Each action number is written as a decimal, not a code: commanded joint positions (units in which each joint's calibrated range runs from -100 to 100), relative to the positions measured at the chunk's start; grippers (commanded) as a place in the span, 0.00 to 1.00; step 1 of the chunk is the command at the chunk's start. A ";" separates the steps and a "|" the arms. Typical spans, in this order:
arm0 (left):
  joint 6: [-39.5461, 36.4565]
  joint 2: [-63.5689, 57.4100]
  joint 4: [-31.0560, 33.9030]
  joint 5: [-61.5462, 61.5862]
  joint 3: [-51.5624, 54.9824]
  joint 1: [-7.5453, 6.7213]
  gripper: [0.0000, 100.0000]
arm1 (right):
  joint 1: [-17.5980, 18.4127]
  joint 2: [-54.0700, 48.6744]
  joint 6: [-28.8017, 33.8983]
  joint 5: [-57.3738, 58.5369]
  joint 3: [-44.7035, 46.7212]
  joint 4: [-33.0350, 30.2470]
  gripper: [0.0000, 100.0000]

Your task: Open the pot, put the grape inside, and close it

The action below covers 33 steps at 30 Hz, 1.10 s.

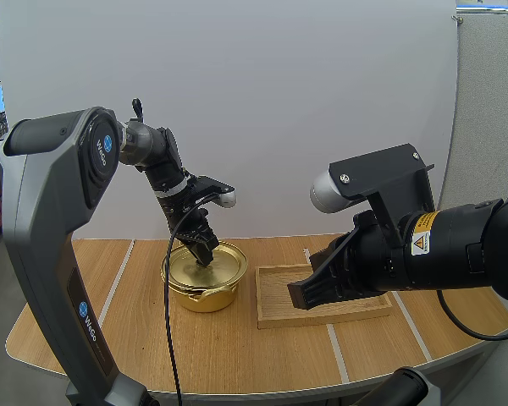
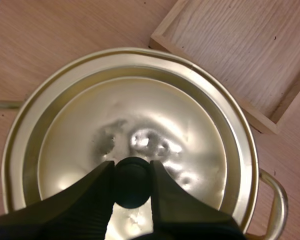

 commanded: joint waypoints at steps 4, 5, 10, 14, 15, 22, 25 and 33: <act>-1.00 0.31 0.91 -2.84 0.07 0.05 0.00 | -0.23 -0.43 -0.03 -0.59 0.08 -0.33 0.00; -1.00 0.31 0.91 -2.39 0.07 0.05 0.00 | -0.23 -0.43 -0.03 -0.59 0.08 -0.33 0.00; -1.00 0.31 0.81 -1.55 0.75 0.05 0.00 | -0.23 -0.43 -0.03 -0.59 0.08 -0.33 0.00; -0.29 0.31 0.93 -4.68 4.25 0.05 0.00 | -0.23 -0.43 -0.03 -0.59 0.08 -0.33 0.00; -0.05 0.31 0.93 -4.95 4.70 0.05 0.00 | -0.23 -0.43 -0.03 -0.59 0.08 -0.33 0.00; -0.05 0.31 0.93 -4.27 4.85 0.05 0.00 | -0.23 -0.43 -0.03 -0.59 0.08 -0.33 0.00; -0.16 0.31 0.69 -4.10 4.85 0.05 0.00 | -0.23 -0.43 -0.03 -0.59 0.08 -0.33 0.00; -0.16 -0.55 -0.74 -3.76 4.85 0.05 0.32 | -0.23 -0.43 -0.03 -0.59 0.08 -0.33 0.00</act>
